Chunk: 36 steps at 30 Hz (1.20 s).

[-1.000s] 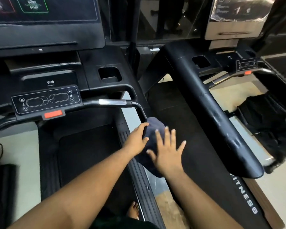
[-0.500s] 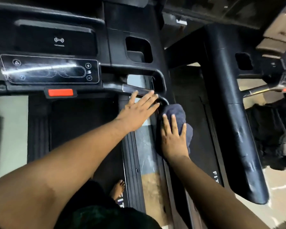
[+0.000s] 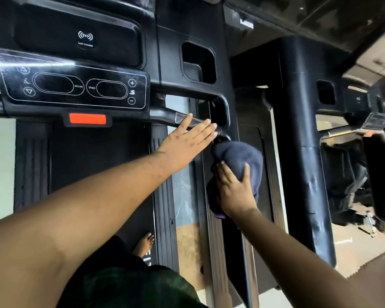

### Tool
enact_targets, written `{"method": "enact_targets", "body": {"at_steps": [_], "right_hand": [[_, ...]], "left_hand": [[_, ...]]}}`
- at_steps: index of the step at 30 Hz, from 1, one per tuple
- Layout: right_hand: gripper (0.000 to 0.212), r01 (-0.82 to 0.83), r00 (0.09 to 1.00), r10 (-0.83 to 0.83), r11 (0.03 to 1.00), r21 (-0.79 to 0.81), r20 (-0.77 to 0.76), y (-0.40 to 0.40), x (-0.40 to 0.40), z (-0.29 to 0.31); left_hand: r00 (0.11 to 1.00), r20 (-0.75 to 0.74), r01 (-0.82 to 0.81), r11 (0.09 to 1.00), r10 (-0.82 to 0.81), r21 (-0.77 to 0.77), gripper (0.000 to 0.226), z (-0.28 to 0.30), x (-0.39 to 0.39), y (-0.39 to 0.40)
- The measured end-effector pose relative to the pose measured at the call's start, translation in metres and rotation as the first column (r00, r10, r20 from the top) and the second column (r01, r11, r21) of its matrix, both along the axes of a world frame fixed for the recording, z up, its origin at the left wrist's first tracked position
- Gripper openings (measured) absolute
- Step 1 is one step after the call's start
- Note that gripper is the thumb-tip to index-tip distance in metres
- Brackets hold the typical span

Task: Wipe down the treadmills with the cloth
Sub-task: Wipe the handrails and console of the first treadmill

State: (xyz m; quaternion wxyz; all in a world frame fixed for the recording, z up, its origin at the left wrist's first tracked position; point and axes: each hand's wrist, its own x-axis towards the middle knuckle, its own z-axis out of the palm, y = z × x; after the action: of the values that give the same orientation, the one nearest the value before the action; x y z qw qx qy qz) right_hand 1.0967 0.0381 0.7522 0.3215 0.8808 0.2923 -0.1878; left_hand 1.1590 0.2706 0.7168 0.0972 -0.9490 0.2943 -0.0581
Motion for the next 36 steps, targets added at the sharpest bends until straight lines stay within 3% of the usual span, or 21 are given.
{"method": "enact_targets", "body": {"at_steps": [2, 4, 7, 10, 14, 17, 19, 21, 24, 27, 33, 36], "right_hand": [[0.077, 0.277, 0.957, -0.29, 0.93, 0.242, 0.019, -0.017, -0.007, 0.009], [0.088, 0.461, 0.877, -0.476, 0.805, 0.373, -0.057, -0.012, 0.011, 0.009], [0.089, 0.496, 0.832, -0.55, 0.689, 0.528, -0.064, 0.006, 0.036, -0.002], [0.089, 0.517, 0.801, -0.595, 0.629, 0.58, -0.068, -0.009, 0.0, -0.01], [0.089, 0.566, 0.777, -0.619, 0.609, 0.556, -0.113, -0.031, -0.052, -0.008], [0.088, 0.541, 0.791, -0.607, 0.635, 0.551, -0.077, -0.013, -0.01, -0.009], [0.085, 0.512, 0.816, -0.578, 0.735, 0.445, 0.016, 0.008, 0.028, -0.013], [0.08, 0.403, 0.888, -0.439, 0.886, 0.231, 0.133, 0.025, 0.043, -0.014], [0.07, 0.142, 0.989, -0.135, 0.984, -0.11, 0.065, 0.015, 0.004, -0.012], [0.074, -0.061, 0.994, 0.026, 0.939, -0.339, -0.107, 0.003, -0.025, -0.008], [0.081, -0.058, 0.988, 0.119, 0.873, -0.484, 0.095, 0.04, 0.045, -0.034], [0.068, -0.104, 0.992, 0.065, 0.902, -0.418, -0.105, 0.02, -0.004, -0.025]], "left_hand": [[1.0, -0.014, 0.002, 1.0, -0.002, -0.014, 0.084, 0.003, 0.001, -0.002], [1.0, -0.028, -0.009, 1.0, 0.009, -0.02, 0.084, 0.003, 0.001, -0.002], [1.0, 0.01, -0.03, 0.999, 0.03, -0.03, 0.089, 0.004, 0.005, -0.005], [0.999, -0.008, -0.04, 0.999, 0.039, -0.027, 0.094, 0.005, 0.001, -0.011], [0.998, -0.044, -0.051, 0.999, 0.051, -0.011, 0.095, 0.011, 0.0, -0.014], [0.998, -0.054, -0.035, 0.999, 0.036, 0.005, 0.089, 0.018, 0.01, -0.015], [0.999, -0.038, -0.01, 0.999, 0.011, 0.03, 0.083, 0.02, 0.018, -0.019], [1.0, -0.028, 0.009, 0.998, -0.007, 0.056, 0.082, 0.02, 0.022, -0.021], [0.999, -0.016, 0.032, 0.998, -0.031, 0.061, 0.09, 0.014, 0.021, -0.023], [0.999, 0.018, 0.037, 0.998, -0.037, 0.047, 0.091, 0.011, 0.02, -0.02], [0.999, 0.009, 0.041, 0.999, -0.041, 0.027, 0.082, 0.006, 0.024, -0.022], [0.999, -0.015, 0.039, 0.999, -0.039, 0.01, 0.079, 0.004, 0.021, -0.017]]}}
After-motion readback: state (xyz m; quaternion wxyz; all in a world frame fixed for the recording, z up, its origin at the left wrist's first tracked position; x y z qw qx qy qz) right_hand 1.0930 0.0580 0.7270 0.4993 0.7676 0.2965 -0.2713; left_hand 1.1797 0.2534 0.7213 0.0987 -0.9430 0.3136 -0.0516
